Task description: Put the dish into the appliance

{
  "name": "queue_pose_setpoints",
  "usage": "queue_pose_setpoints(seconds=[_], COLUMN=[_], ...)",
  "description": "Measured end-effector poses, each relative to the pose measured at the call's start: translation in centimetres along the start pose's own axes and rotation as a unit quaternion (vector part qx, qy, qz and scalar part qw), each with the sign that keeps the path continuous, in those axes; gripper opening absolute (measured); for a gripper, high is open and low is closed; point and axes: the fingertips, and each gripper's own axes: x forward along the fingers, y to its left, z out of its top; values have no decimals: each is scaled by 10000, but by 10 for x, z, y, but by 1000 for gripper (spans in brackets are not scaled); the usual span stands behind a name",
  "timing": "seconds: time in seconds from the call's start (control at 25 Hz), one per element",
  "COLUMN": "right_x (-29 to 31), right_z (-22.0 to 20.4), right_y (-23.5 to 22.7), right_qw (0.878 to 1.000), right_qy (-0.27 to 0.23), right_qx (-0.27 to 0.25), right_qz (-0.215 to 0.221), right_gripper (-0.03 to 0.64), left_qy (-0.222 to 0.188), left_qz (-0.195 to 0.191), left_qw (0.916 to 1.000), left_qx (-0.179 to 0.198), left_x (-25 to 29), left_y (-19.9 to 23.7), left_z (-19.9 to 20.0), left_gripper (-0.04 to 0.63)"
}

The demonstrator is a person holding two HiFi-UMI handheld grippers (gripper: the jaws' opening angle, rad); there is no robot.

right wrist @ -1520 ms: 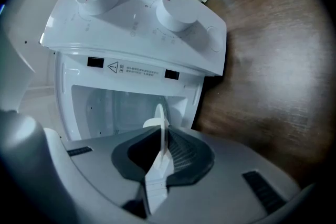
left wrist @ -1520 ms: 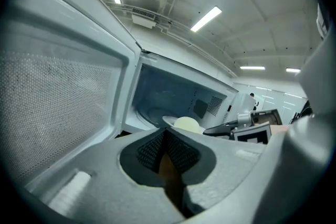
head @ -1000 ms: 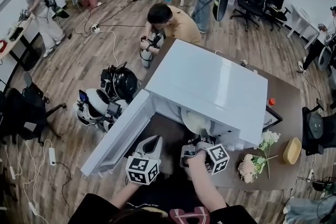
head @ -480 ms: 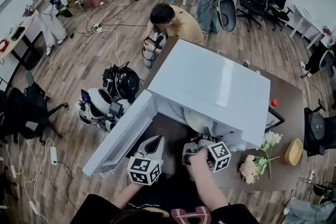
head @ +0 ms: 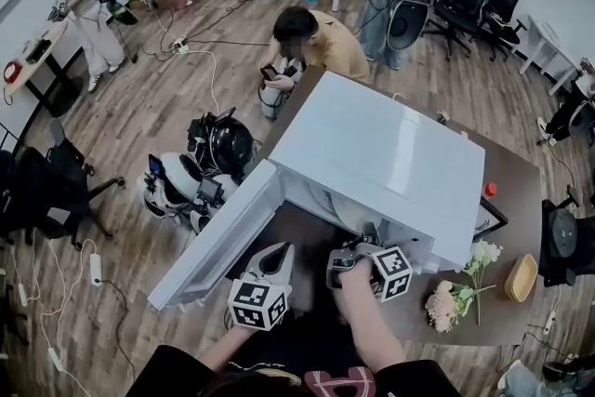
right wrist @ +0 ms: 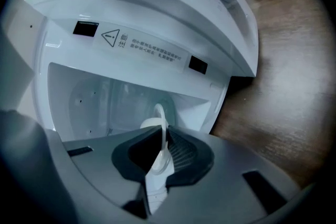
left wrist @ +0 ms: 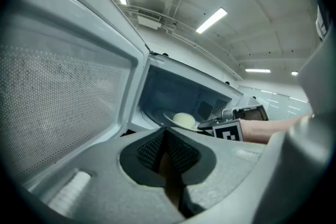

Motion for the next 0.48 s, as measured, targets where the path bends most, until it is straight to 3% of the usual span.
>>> queue_pose_setpoints(seconds=[0.48], right_x=[13], right_z=[-5], right_y=[-2], right_qw=[9999], right_qy=[94], right_qx=[-12], right_qz=[-133], right_gripper=[37], left_qy=[-53], left_qz=[183], left_qw=[9998], left_qx=[-107], left_x=[-6], left_y=[6], left_z=[-2], left_gripper=[9])
